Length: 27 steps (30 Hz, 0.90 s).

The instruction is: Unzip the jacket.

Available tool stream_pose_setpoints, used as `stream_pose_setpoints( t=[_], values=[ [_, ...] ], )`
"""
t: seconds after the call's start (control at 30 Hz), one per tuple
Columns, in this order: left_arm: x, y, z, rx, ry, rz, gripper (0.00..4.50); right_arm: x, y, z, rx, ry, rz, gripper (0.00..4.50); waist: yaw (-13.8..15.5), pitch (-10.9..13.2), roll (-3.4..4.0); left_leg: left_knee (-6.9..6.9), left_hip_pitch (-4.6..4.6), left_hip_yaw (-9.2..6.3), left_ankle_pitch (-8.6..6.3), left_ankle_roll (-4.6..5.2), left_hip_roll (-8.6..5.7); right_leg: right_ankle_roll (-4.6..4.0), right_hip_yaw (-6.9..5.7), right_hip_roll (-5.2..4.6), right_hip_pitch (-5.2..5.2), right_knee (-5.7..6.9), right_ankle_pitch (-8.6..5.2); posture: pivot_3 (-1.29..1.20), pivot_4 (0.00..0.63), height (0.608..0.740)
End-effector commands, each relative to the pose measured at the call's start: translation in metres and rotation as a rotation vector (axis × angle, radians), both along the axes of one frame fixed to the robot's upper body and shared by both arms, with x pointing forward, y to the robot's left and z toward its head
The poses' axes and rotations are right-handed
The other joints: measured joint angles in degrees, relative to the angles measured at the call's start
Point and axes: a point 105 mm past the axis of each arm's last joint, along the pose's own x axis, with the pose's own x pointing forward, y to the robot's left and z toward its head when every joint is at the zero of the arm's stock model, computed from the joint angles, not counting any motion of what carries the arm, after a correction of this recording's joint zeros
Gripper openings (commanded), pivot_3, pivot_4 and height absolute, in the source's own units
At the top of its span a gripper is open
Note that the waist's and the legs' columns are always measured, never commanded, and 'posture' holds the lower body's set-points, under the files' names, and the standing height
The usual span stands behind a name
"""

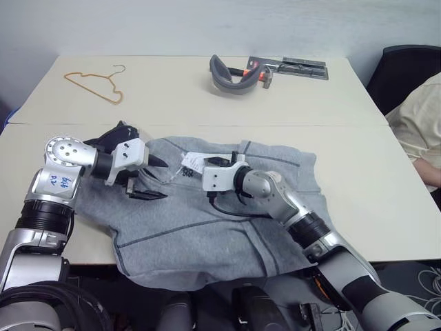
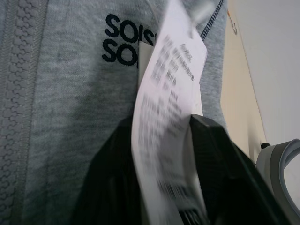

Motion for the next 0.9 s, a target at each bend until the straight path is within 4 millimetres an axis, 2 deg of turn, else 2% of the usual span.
stream_pose_setpoints(
  t=[0.03,0.07,0.37,0.6,0.8,0.9],
  values=[
    [0.006,0.002,0.008,-0.003,-0.045,0.015,4.5,-0.001,0.002,0.013,0.075,-0.007,-0.009,0.36,0.0,0.0,0.0,0.0,0.0,0.0,0.0,0.0,0.0,0.0,0.0,0.0,0.0,0.0,0.0,0.0,0.15,0.74],
    [0.007,0.003,0.006,-0.004,-0.044,0.024,4.5,-0.004,0.002,0.015,0.087,-0.003,-0.001,0.03,0.0,0.0,0.0,0.0,0.0,0.0,0.0,0.0,0.0,0.0,0.0,0.0,0.0,0.01,0.0,0.0,0.15,0.74],
    [0.028,0.018,-0.018,0.014,-0.034,0.123,4.5,-0.021,-0.011,0.03,0.209,0.048,-0.027,0.03,0.2,0.0,-0.01,0.0,-0.01,-0.01,-0.01,0.01,0.0,0.0,-0.03,-0.01,0.0,-0.01,0.0,0.0,0.15,0.74],
    [0.032,0.014,-0.032,0.01,-0.02,0.124,4.5,-0.027,-0.039,0.068,0.489,0.13,-0.13,0.03,0.4,0.0,-0.02,0.0,-0.01,-0.01,-0.01,0.01,0.0,0.0,-0.04,-0.03,0.0,0.0,0.0,0.0,0.15,0.74],
    [0.032,0.013,-0.042,0.015,-0.009,0.119,4.5,-0.029,-0.097,0.08,0.629,0.145,-0.316,0.03,0.6,0.0,-0.03,0.0,-0.01,-0.02,-0.01,0.02,-0.03,0.0,-0.05,-0.06,0.03,-0.03,0.0,0.0,0.15,0.74],
    [0.032,0.014,-0.044,0.014,-0.007,0.122,4.5,-0.032,-0.141,0.081,0.709,0.15,-0.449,0.03,0.8,0.0,-0.03,-0.01,-0.01,-0.02,-0.03,0.04,-0.08,0.0,-0.05,-0.09,0.04,-0.04,0.0,0.0,0.15,0.74]
  ],
)
